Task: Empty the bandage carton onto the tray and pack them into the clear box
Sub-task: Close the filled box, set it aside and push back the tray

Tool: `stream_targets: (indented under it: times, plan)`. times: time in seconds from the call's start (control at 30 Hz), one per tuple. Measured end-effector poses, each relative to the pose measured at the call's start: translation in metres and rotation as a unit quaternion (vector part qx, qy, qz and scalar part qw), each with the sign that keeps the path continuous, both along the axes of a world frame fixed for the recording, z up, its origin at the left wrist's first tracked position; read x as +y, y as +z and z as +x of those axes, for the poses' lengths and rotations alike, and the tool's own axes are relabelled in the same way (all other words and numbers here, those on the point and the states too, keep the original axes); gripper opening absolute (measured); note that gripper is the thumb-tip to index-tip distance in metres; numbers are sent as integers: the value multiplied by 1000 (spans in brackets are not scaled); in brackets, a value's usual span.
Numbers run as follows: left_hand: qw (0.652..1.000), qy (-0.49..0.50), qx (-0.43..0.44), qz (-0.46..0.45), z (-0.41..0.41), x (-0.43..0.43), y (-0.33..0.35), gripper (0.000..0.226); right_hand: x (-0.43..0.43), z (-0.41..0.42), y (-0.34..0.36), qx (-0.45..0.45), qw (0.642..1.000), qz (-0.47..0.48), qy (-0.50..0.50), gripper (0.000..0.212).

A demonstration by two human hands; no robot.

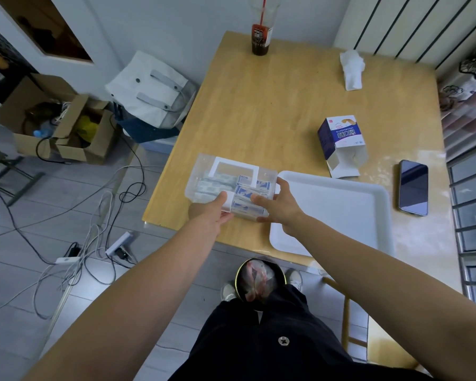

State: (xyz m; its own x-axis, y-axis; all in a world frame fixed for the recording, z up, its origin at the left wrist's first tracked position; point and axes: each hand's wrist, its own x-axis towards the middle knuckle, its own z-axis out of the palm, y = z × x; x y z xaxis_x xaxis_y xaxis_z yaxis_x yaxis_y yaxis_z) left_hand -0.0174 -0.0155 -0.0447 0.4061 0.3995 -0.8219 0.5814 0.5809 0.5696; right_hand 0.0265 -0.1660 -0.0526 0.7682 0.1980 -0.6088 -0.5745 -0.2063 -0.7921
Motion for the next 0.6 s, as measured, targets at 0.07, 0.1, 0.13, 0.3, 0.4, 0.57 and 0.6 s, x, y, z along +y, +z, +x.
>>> stream_targets:
  times: [0.07, 0.1, 0.13, 0.3, 0.4, 0.57, 0.6]
  plan:
    - [1000, 16, -5, 7, 3, -2, -1, 41, 1, 2, -2, -8, 1000, -1, 1, 67]
    - [1000, 23, -4, 10, 6, -4, -1, 39, 1, 4, -3, -13, 1000, -3, 5, 66]
    - [999, 31, -3, 12, 8, -5, -1, 38, 1, 7, -5, -16, 1000, -5, 8, 64]
    - [998, 36, -4, 43, 26, -3, -1, 32, 6, 23, -9, -24, 1000, -4, 4, 70]
    - [999, 6, -23, 39, 35, -1, 1, 13, 10, 36, -12, -23, 999, 5, -21, 76]
    - [987, -89, -30, 127, 39, -23, 0, 35, 3, 53, -12, -1, 1000, 28, 11, 62]
    - [974, -115, -10, 193, 36, -30, 0, 40, -2, 56, -12, 5, 999, 19, 28, 59]
